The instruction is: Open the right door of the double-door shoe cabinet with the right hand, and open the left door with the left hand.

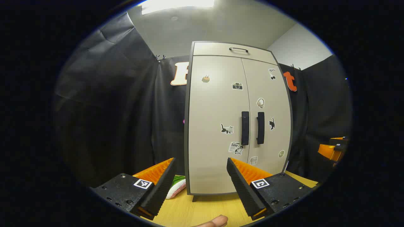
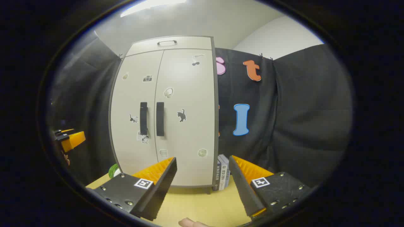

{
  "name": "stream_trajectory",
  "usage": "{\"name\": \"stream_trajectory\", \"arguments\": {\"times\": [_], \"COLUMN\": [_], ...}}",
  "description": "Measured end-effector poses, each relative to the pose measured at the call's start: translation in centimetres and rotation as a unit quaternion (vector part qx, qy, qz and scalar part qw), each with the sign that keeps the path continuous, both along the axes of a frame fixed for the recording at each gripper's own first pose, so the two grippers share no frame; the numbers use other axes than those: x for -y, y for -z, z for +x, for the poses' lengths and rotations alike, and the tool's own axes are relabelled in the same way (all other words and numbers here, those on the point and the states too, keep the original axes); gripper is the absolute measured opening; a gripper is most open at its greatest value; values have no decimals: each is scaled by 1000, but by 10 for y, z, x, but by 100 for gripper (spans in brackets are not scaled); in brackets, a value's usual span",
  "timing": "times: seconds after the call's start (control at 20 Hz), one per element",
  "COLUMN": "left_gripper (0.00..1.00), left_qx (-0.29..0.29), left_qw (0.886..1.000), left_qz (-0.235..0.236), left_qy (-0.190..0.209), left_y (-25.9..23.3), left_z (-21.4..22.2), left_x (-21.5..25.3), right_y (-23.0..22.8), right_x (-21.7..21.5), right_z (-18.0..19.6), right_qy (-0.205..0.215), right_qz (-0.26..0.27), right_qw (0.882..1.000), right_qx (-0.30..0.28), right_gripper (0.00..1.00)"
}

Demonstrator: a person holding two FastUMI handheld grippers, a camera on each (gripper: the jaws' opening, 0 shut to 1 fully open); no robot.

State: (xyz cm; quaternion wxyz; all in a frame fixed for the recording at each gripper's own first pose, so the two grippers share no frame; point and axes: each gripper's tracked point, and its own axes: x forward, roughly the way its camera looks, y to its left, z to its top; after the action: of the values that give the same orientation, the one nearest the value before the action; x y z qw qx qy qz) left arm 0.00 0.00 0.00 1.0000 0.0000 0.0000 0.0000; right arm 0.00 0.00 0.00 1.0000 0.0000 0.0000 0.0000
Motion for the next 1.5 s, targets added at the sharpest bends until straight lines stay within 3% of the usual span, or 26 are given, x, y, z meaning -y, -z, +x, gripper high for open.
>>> {"name": "stream_trajectory", "arguments": {"times": [0.85, 1.1, 1.2, 1.5], "left_gripper": [97, 98, 98, 98], "left_qx": [-6, -9, -13, -13], "left_qw": [1000, 999, 999, 1000], "left_qz": [-1, 17, 12, 6], "left_qy": [28, 27, 28, 13], "left_y": [20, 30, 37, 52], "left_z": [4, -3, -6, -16], "left_x": [31, 20, 16, -11], "right_y": [5, -10, -21, -46], "right_x": [-20, -46, -68, -119], "right_z": [25, 65, 88, 169], "right_qy": [-24, -45, -68, -76], "right_qz": [-14, -6, -2, -5], "right_qw": [1000, 999, 997, 997], "right_qx": [6, 21, 30, 26], "right_gripper": [98, 98, 98, 98]}}
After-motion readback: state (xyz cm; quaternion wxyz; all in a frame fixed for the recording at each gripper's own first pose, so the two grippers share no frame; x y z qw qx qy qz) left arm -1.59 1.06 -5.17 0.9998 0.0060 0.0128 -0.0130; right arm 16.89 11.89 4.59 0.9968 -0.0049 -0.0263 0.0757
